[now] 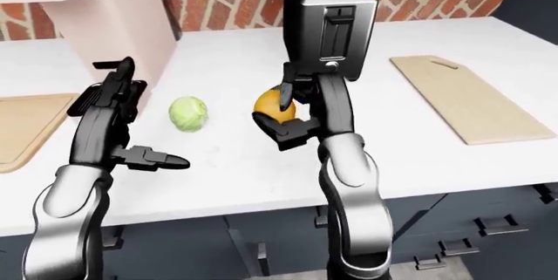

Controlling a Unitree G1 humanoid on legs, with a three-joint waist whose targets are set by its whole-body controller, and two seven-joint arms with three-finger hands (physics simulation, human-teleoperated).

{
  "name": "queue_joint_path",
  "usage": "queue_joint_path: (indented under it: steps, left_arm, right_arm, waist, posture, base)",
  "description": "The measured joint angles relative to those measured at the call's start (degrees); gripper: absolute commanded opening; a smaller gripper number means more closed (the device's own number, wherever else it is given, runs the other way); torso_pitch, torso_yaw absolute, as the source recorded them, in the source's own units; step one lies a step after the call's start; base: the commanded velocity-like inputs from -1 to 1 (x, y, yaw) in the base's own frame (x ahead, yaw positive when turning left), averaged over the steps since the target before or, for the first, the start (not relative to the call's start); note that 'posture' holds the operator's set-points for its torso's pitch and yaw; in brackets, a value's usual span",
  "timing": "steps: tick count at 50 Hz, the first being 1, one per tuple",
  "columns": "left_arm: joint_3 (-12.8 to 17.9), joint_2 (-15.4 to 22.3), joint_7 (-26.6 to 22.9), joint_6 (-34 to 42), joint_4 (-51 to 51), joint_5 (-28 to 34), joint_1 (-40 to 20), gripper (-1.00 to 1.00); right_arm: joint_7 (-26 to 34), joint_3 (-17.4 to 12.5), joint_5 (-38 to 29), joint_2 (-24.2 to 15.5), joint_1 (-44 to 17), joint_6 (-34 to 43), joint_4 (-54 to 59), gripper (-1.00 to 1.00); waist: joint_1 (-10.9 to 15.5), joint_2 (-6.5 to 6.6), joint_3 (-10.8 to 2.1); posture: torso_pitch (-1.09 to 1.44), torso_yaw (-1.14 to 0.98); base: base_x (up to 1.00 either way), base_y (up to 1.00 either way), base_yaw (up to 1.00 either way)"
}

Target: Place the brussel sprout and the tangerine on separate cutting boards.

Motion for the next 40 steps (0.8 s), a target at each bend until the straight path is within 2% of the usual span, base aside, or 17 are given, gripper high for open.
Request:
queue_joint_path:
  steps: [3, 7, 9, 13, 18, 21, 23, 29, 40]
  left_arm:
    - [-0.25, 0.69, -0.64, 0.48, 1.47, 0.18, -1.94, 1.0]
    - [0.02, 1.48, -1.15, 0.55, 4.19, 0.32, -4.59, 1.0]
    - [-0.27, 1.69, -1.27, 0.24, 5.67, 0.27, -5.59, 1.0]
    - [-0.96, 2.74, -2.01, -0.09, 10.24, 0.25, -9.24, 1.0]
    - [-1.11, 4.02, -2.93, -0.27, 14.66, 0.44, -13.8, 1.0]
    - [-1.34, 4.38, -3.19, -0.88, 17.74, 0.79, -15.56, 1.0]
    - [-1.57, 4.71, -3.27, -1.59, 20.38, 1.04, -16.69, 1.0]
    - [-2.33, 5.58, -3.85, -2.88, 28.15, 3.02, -20.26, 1.0]
    - [-3.43, 4.9, -5.74, -6.04, 34.55, 6.12, -22.03, 1.0]
  right_arm:
    - [-1.59, 0.62, 1.72, -2.1, 1.32, -0.81, -1.7, -1.0]
    - [-1.76, -1.3, 3.78, -2.43, 1.19, 0.45, -3.1, -1.0]
    - [-1.53, -1.09, 4.36, -3.84, 1.74, 0.64, -4.36, -1.0]
    - [-1.77, -2.32, 6.93, -3.07, 0.97, 2.37, -6.01, -1.0]
    - [-6.76, -3.12, 9.68, -3.8, 0.74, 2.84, -9.69, -1.0]
    - [-9.62, -5.3, 12.07, -3.53, -0.03, 3.43, -10.69, -1.0]
    - [-11.18, -5.72, 13.49, -4.38, -0.16, 3.38, -10.54, -1.0]
    - [-13.09, -4.53, 16.08, -5.45, 1.25, 2.96, -10.05, -1.0]
    - [-12.64, -3.98, 15.56, -5.6, 1.98, 1.5, -8.74, -1.0]
  waist:
    - [0.09, -0.14, 0.02]
    - [-0.07, -0.14, 0.24]
    - [0.0, -0.18, 0.19]
    - [0.01, -0.3, 0.33]
    - [0.09, -0.31, 0.36]
    - [0.1, -0.32, 0.27]
    - [0.05, -0.38, 0.22]
    - [0.01, -0.51, 0.37]
    - [0.02, -0.79, 0.32]
  posture:
    - [0.0, 0.0]
    - [0.0, 0.0]
    - [0.0, 0.0]
    - [0.0, 0.0]
    - [0.0, 0.0]
    - [0.0, 0.0]
    - [0.0, 0.0]
    - [0.0, 0.0]
    - [0.0, 0.0]
  base:
    - [0.0, 0.0, 0.0]
    - [0.0, 0.0, 0.0]
    - [0.0, 0.0, 0.0]
    - [0.0, 0.0, 0.0]
    - [0.0, 0.0, 0.0]
    - [0.0, 0.0, 0.0]
    - [0.0, 0.0, 0.0]
    - [0.0, 0.0, 0.0]
    - [0.0, 0.0, 0.0]
